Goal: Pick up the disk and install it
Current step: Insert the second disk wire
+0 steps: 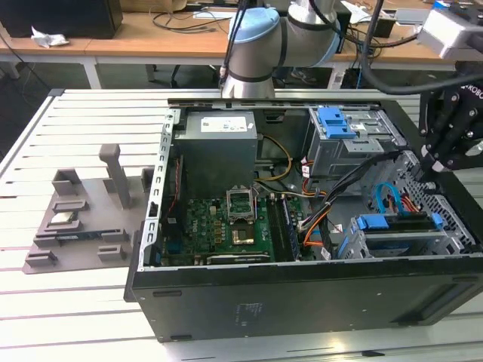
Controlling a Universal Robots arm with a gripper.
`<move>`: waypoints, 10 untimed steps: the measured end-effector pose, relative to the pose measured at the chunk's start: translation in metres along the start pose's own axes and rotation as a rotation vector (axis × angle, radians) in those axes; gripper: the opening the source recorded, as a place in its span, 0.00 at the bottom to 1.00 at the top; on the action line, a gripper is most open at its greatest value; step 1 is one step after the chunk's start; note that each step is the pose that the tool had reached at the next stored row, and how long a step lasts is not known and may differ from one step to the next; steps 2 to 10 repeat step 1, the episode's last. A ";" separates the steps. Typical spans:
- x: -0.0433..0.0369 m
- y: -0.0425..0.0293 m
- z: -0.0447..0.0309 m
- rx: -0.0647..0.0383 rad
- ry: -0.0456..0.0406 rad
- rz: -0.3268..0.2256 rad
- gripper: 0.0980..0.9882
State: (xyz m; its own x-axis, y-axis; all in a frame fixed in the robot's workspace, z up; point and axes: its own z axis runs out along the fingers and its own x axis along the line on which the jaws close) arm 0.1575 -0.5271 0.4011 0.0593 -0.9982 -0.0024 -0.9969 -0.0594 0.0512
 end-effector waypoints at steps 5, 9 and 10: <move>0.0000 0.0001 -0.0016 0.000 0.0001 0.000 0.01; 0.0000 0.0001 -0.0016 0.000 0.0001 0.000 0.01; 0.0000 0.0001 -0.0016 0.000 0.0001 0.000 0.01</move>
